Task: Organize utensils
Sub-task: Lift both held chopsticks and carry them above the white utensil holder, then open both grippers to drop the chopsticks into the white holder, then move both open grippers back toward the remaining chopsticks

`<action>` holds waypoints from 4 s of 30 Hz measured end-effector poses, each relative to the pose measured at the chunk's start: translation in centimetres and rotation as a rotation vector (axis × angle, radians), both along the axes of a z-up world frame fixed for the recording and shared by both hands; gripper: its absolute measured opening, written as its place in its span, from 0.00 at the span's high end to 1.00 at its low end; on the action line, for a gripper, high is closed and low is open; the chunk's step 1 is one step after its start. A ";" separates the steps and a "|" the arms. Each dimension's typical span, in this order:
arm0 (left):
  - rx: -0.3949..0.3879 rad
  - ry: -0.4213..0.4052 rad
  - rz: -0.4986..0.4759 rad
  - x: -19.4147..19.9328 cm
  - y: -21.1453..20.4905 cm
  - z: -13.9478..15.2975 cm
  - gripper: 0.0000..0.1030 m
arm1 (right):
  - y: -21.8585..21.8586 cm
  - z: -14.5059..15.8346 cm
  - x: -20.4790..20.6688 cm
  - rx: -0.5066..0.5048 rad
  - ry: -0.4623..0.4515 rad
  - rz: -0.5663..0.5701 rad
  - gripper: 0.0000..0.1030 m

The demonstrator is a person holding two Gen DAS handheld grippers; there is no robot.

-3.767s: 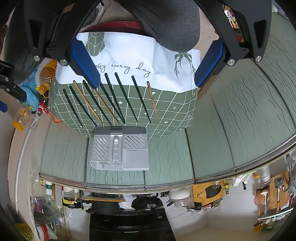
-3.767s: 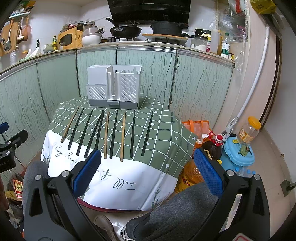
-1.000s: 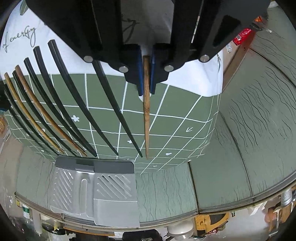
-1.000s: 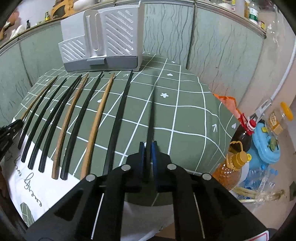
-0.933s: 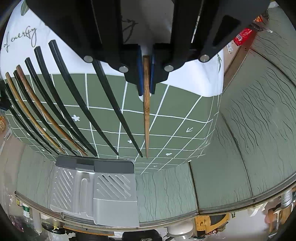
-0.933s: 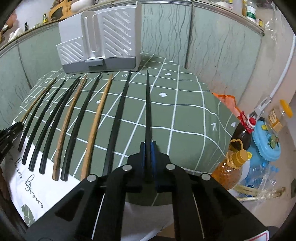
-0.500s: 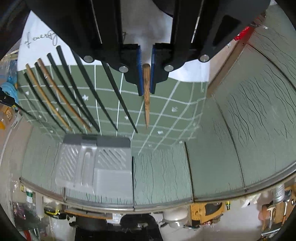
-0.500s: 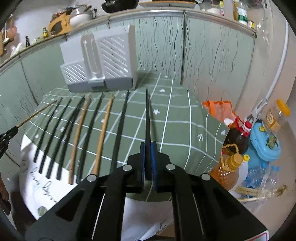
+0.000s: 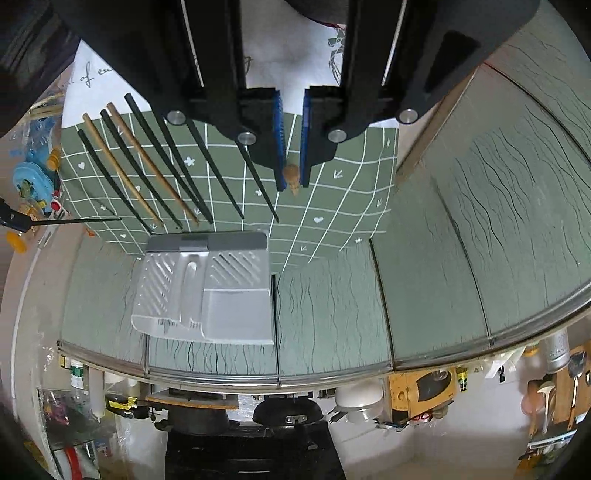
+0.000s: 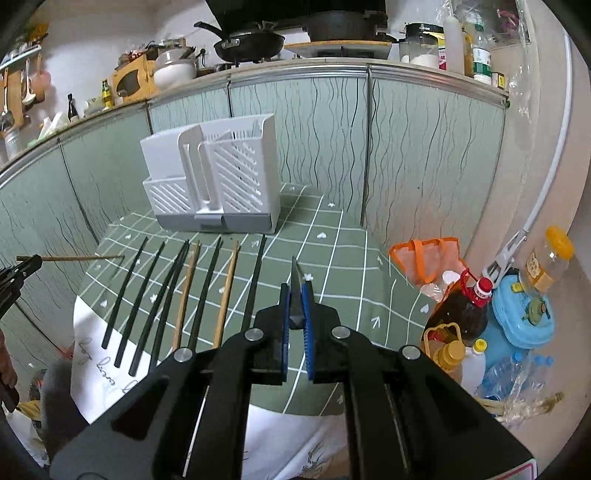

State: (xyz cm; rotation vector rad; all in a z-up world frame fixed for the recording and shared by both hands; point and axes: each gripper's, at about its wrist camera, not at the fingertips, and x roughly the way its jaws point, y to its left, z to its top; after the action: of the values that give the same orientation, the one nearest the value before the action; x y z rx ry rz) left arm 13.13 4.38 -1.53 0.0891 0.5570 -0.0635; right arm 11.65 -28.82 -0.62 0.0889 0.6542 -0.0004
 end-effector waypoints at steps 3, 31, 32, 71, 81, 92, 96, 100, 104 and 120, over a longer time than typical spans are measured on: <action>-0.015 0.001 -0.010 0.1 0.2 0.8 0.92 | -0.2 0.8 0.1 0.006 -0.013 0.009 0.94; -0.081 -0.004 -0.234 5.0 0.9 7.5 0.92 | -0.7 8.5 3.7 -0.011 -0.109 0.155 0.94; -0.086 -0.004 -0.242 5.2 0.8 7.7 0.92 | -0.6 8.8 3.9 -0.009 -0.113 0.161 0.94; -0.235 -0.099 -0.543 19.5 -11.6 21.7 0.92 | -2.0 21.6 16.6 0.058 -0.193 0.338 0.94; -0.166 -0.049 -0.568 23.0 -14.3 16.9 0.92 | -1.5 16.8 20.8 0.078 -0.156 0.360 0.94; -0.138 -0.008 -0.560 24.5 -15.1 13.4 0.91 | -1.2 13.0 23.2 0.073 -0.106 0.370 0.94; -0.112 -0.066 -0.560 23.2 -14.8 13.5 0.14 | -1.4 12.9 22.5 0.066 -0.129 0.355 0.30; -0.123 -0.117 -0.570 21.6 -14.1 13.9 0.04 | -1.7 13.3 21.3 0.074 -0.140 0.338 0.14; -0.093 -0.105 -0.548 20.3 -13.9 13.7 0.04 | -1.5 13.7 19.6 0.028 -0.152 0.300 0.08; -0.044 -0.136 -0.383 13.3 -10.4 12.0 0.04 | -1.1 12.0 12.1 0.006 -0.144 0.256 0.08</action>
State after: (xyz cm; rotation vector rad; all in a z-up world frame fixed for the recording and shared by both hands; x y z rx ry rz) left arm 26.48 -5.97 10.50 0.1557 0.3961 -0.4392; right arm 23.71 -29.89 11.34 0.0106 0.5180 0.2530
